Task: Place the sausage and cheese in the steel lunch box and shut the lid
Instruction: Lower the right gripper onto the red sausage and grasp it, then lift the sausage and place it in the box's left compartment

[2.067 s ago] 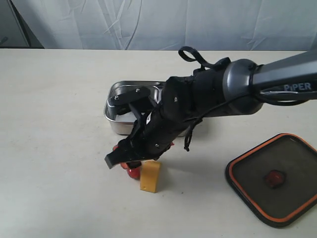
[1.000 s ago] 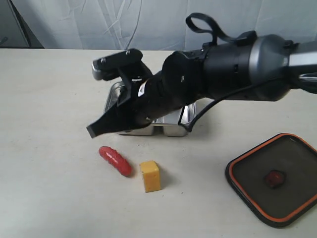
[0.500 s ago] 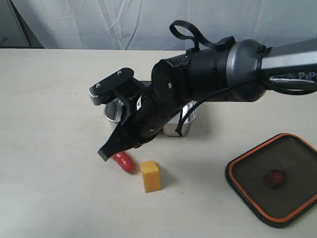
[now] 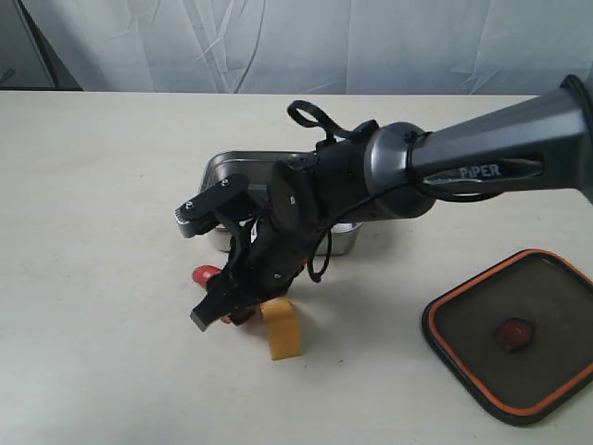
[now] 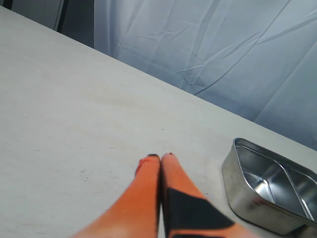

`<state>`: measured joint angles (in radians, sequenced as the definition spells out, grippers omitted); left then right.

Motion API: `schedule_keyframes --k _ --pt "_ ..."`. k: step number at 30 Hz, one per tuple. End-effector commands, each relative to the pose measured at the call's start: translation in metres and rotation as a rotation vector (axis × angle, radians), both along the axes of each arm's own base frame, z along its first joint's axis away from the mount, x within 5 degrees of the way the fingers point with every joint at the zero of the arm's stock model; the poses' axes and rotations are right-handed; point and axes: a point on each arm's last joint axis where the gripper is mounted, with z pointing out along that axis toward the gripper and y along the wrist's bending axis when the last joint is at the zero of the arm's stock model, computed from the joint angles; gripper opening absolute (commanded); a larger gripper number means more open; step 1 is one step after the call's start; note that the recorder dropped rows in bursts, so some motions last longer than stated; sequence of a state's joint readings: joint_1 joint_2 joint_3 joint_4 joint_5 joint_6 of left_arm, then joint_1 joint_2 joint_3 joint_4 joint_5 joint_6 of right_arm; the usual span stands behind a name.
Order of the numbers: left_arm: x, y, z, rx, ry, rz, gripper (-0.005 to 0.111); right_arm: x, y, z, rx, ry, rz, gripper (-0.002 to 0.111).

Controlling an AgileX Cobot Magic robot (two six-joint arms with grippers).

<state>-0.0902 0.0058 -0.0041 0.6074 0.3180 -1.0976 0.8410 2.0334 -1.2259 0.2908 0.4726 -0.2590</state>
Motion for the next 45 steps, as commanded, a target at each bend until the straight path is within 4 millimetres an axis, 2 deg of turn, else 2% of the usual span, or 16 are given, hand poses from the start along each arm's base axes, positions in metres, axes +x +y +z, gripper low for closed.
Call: schedule_keyframes --k 1,3,5,9,12,15,23,26,29,31,33,34,35,37,39,45 --pt "0.0 0.0 -0.001 0.007 -0.005 -0.004 0.0 0.002 0.002 -0.008 0.008 0.018 -0.026 0.054" --pt "0.0 0.0 -0.001 0.007 -0.005 -0.004 0.0 0.002 0.002 -0.012 0.001 0.024 -0.026 0.052" --pt "0.0 0.0 -0.001 0.007 -0.005 -0.004 0.0 0.002 0.002 -0.015 -0.004 0.029 -0.026 0.042" --pt "0.0 0.0 -0.001 0.007 -0.005 -0.004 0.0 0.001 0.002 -0.014 0.004 0.049 -0.04 0.0" --pt "0.0 0.0 -0.001 0.007 -0.005 -0.004 0.0 0.0 0.002 -0.007 0.018 0.043 -0.043 0.0" --pt "0.0 0.0 -0.001 0.007 -0.005 -0.004 0.0 0.0 0.002 0.008 0.043 0.023 -0.041 -0.001" --pt "0.0 0.0 -0.001 0.007 -0.005 -0.004 0.0 -0.002 -0.002 0.08 0.207 -0.129 -0.051 -0.001" --pt "0.0 0.0 -0.001 0.007 -0.005 -0.004 0.0 0.0 -0.003 0.099 0.264 -0.221 -0.052 -0.001" --pt "0.0 0.0 -0.001 0.007 -0.005 -0.004 0.0 0.009 -0.003 0.106 0.273 -0.38 -0.001 -0.001" --pt "0.0 0.0 -0.001 0.007 -0.005 -0.004 0.0 0.015 -0.002 0.101 0.247 -0.417 0.024 -0.001" --pt "0.0 0.0 -0.001 0.007 -0.005 -0.004 0.0 0.023 -0.003 0.09 0.193 -0.371 0.022 -0.001" --pt "0.0 0.0 -0.001 0.007 -0.005 -0.004 0.0 0.03 -0.006 0.084 0.158 -0.333 0.008 -0.001" --pt "0.0 0.0 -0.001 0.007 -0.005 -0.004 0.0 0.047 -0.014 0.072 0.116 -0.273 -0.067 -0.001" --pt "0.0 0.0 -0.001 0.007 -0.005 -0.004 0.0 0.064 -0.023 0.061 0.105 -0.259 -0.139 -0.001" --pt "0.0 0.0 -0.001 0.007 -0.005 -0.004 0.0 0.074 -0.025 0.051 0.08 -0.278 -0.131 -0.001" --pt "0.0 0.0 -0.001 0.007 -0.005 -0.004 0.0 0.079 -0.021 0.023 0.037 -0.263 -0.111 -0.001"
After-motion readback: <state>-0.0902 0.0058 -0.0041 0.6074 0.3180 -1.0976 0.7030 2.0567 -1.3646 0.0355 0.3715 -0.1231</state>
